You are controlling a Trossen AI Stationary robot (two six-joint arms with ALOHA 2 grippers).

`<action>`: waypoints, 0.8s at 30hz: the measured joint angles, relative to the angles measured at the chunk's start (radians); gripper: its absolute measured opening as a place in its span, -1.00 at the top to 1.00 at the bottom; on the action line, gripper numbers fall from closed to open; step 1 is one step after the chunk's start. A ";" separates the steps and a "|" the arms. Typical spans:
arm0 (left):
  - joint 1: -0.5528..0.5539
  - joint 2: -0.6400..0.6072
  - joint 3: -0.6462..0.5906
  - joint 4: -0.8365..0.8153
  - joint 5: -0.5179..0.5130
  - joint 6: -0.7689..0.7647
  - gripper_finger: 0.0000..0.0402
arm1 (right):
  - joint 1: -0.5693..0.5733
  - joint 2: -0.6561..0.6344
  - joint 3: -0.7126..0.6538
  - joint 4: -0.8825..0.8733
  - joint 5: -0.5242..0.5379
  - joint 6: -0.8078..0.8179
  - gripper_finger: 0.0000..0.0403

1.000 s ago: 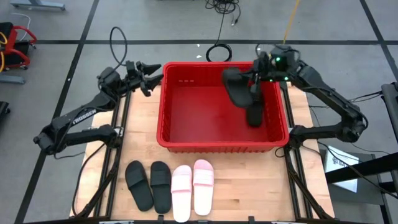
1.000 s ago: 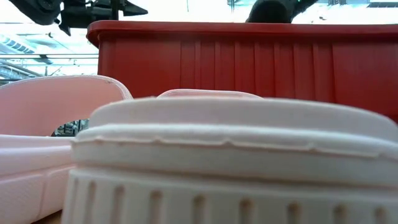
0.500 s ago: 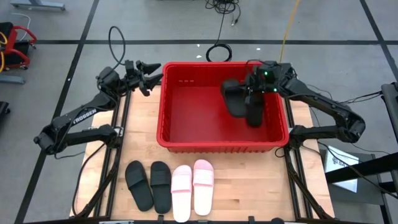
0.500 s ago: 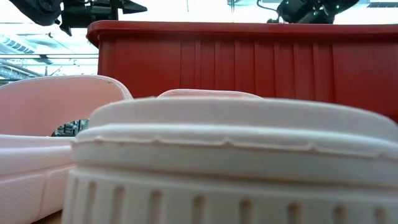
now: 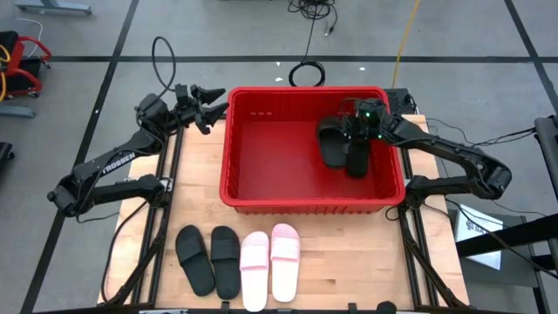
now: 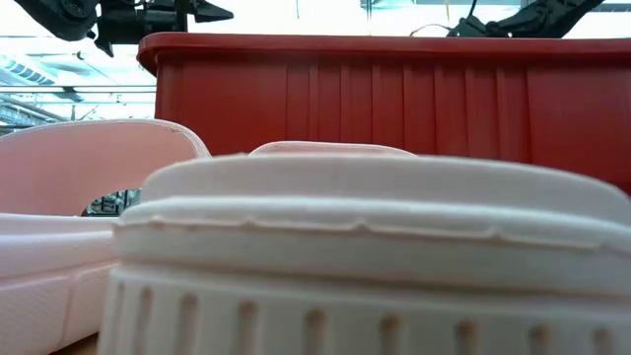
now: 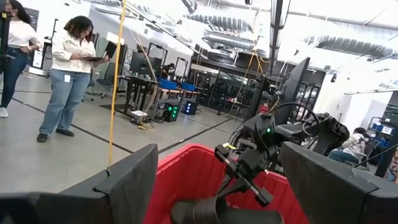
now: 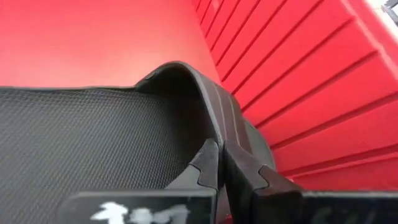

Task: Pick and place slides into bin
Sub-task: Put the black slide into the red basket

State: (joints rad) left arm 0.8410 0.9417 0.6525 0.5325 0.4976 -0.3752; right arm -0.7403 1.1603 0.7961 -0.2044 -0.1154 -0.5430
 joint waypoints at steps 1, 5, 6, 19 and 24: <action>0.000 0.000 0.000 0.000 0.000 0.000 -0.69 | 0.000 0.000 -0.010 0.014 0.009 0.000 0.99; -0.001 0.000 0.000 -0.004 0.000 0.000 -0.69 | 0.000 0.000 -0.056 0.080 0.015 0.000 0.99; -0.003 0.000 0.000 -0.004 0.000 0.000 -0.69 | 0.000 0.000 -0.067 0.095 0.014 0.000 0.99; -0.048 0.000 0.000 -0.004 -0.011 0.024 -0.69 | -0.060 0.000 -0.157 0.194 0.009 0.007 0.99; -0.052 0.000 0.000 -0.004 -0.028 0.026 -0.69 | -0.060 0.050 -0.157 0.246 0.007 0.014 0.99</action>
State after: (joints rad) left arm 0.7887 0.9417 0.6521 0.5282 0.4698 -0.3492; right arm -0.8001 1.2104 0.6392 0.0415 -0.1088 -0.5288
